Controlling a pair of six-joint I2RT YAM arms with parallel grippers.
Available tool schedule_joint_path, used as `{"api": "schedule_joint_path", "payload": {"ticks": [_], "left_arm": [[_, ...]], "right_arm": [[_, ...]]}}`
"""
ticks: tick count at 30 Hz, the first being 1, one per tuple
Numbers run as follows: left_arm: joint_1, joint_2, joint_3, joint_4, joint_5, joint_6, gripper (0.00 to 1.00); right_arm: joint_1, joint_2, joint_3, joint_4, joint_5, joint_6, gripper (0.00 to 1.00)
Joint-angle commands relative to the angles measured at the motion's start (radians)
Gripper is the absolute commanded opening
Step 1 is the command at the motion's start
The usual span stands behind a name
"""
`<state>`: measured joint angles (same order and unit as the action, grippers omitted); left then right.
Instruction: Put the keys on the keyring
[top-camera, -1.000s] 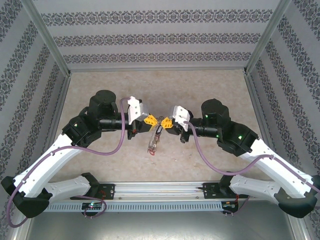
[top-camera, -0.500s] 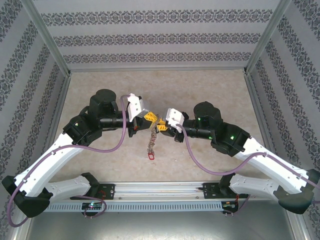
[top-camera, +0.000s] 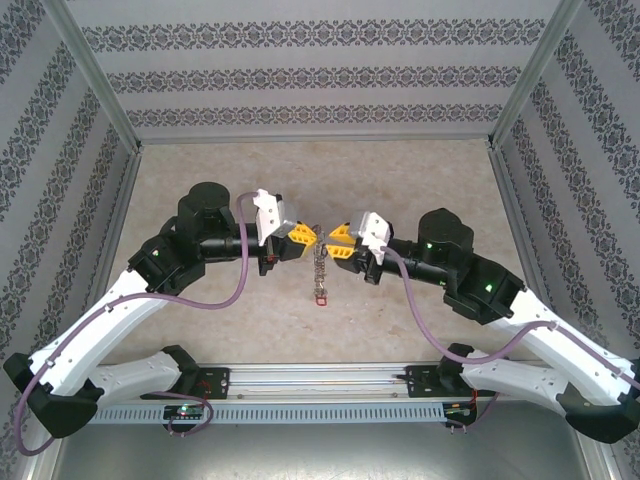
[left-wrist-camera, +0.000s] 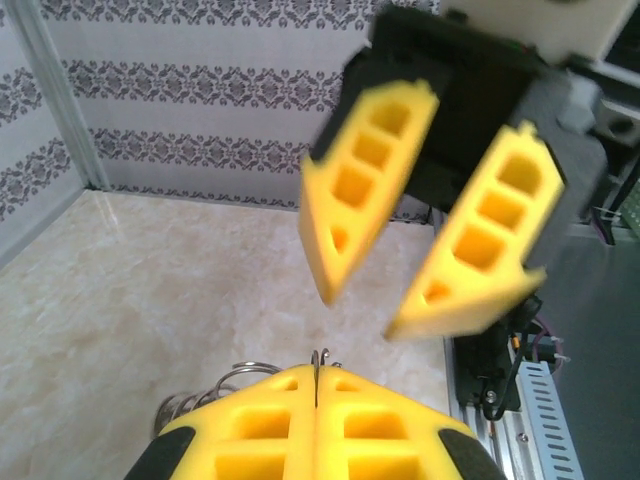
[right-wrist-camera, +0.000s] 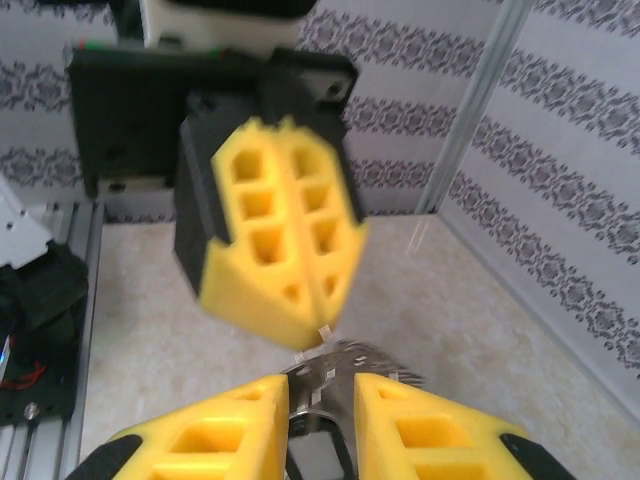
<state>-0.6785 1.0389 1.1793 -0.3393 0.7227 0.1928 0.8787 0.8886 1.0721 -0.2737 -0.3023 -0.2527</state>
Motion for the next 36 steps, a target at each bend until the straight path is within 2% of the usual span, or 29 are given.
{"api": "schedule_joint_path", "payload": {"ticks": [1, 10, 21, 30, 33, 34, 36], "left_arm": [[0.006, -0.041, -0.008, 0.136, 0.074, -0.027, 0.0], [0.023, -0.081, -0.042, 0.202, 0.107, -0.068, 0.0], [0.042, -0.09, -0.076, 0.299, 0.175, -0.139, 0.0], [0.043, -0.084, -0.093, 0.306, 0.184, -0.153, 0.0], [0.043, -0.084, -0.085, 0.244, 0.161, -0.122, 0.0], [0.043, -0.084, -0.068, 0.185, 0.135, -0.092, 0.05], [0.043, -0.075, -0.011, 0.03, 0.067, -0.009, 0.22]], "right_arm": [[-0.007, 0.012, 0.003, 0.063, -0.044, 0.053, 0.25], [-0.007, 0.043, 0.006, 0.058, -0.154, 0.059, 0.27], [-0.007, 0.059, 0.007, 0.084, -0.205, 0.053, 0.25], [-0.009, 0.055, 0.011, 0.097, -0.181, 0.027, 0.0], [-0.016, 0.046, 0.017, 0.084, -0.162, 0.017, 0.0], [-0.019, 0.046, 0.024, 0.068, -0.145, 0.011, 0.0], [-0.021, 0.055, 0.055, 0.005, -0.098, -0.019, 0.0]]}}
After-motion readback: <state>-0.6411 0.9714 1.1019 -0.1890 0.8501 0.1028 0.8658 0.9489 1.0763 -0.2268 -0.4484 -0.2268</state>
